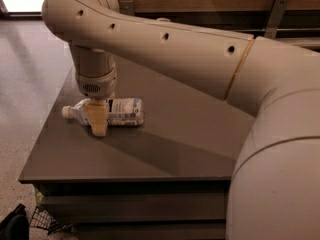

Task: Place blue plastic bottle upright

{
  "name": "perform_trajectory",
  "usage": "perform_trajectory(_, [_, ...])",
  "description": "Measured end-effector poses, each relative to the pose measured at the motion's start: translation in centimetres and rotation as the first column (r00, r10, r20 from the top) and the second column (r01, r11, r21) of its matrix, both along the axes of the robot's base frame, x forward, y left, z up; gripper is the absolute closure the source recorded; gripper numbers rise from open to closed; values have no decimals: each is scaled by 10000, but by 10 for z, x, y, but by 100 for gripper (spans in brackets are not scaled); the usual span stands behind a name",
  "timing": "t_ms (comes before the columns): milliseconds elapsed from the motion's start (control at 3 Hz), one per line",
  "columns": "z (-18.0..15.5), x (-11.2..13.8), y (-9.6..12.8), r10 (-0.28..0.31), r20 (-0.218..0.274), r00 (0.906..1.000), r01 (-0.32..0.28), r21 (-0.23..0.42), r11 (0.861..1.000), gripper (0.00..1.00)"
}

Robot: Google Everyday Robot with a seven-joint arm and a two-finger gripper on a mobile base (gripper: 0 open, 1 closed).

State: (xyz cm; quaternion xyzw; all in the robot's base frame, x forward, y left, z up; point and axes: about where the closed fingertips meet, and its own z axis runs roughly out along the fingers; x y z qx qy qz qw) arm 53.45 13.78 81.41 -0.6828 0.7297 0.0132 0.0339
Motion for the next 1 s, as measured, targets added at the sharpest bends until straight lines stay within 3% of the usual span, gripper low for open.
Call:
perform_trajectory(333, [2,0,1,18,2,10000,-18,2,10000,66])
perform_trajectory(667, [4,0,1,18,2,10000,-18,2,10000,88])
perform_trajectory(1000, [3,1,2,24,16,10000,-24,30,10000,100])
